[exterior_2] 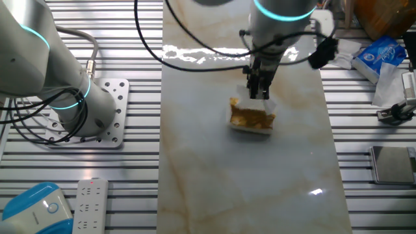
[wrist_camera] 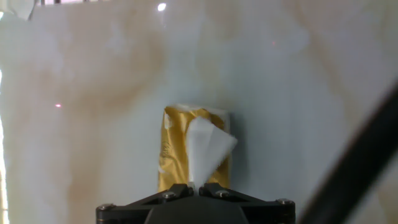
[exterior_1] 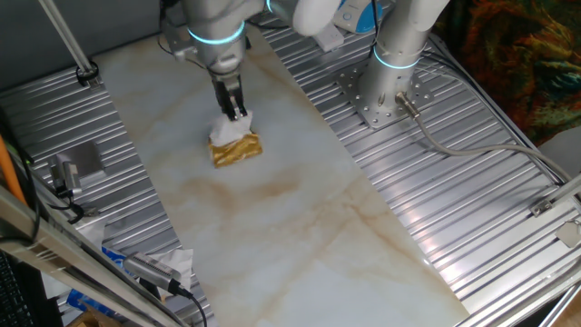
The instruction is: Pull out a napkin
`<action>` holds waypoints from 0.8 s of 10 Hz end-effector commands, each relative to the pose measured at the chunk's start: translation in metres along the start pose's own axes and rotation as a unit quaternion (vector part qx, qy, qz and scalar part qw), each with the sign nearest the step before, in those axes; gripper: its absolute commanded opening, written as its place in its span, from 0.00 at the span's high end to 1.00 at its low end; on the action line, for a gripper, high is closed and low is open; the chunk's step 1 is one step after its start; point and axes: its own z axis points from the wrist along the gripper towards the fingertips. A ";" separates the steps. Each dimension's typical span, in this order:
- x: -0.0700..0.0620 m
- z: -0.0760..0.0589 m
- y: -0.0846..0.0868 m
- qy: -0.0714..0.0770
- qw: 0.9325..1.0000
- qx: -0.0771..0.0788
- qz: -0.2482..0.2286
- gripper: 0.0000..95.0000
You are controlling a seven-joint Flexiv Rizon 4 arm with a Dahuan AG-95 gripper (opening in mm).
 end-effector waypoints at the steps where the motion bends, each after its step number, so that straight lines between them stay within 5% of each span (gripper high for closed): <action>1: -0.020 -0.083 -0.007 0.027 1.000 -0.001 -0.002 1.00; 2: -0.030 -0.097 -0.006 0.036 0.999 0.000 0.002 1.00; 6: -0.034 -0.081 -0.008 0.035 0.999 -0.007 -0.005 1.00; 7: -0.030 -0.068 -0.011 0.031 0.999 -0.009 -0.007 1.00; 8: -0.025 -0.037 -0.016 0.018 1.000 -0.022 -0.012 1.00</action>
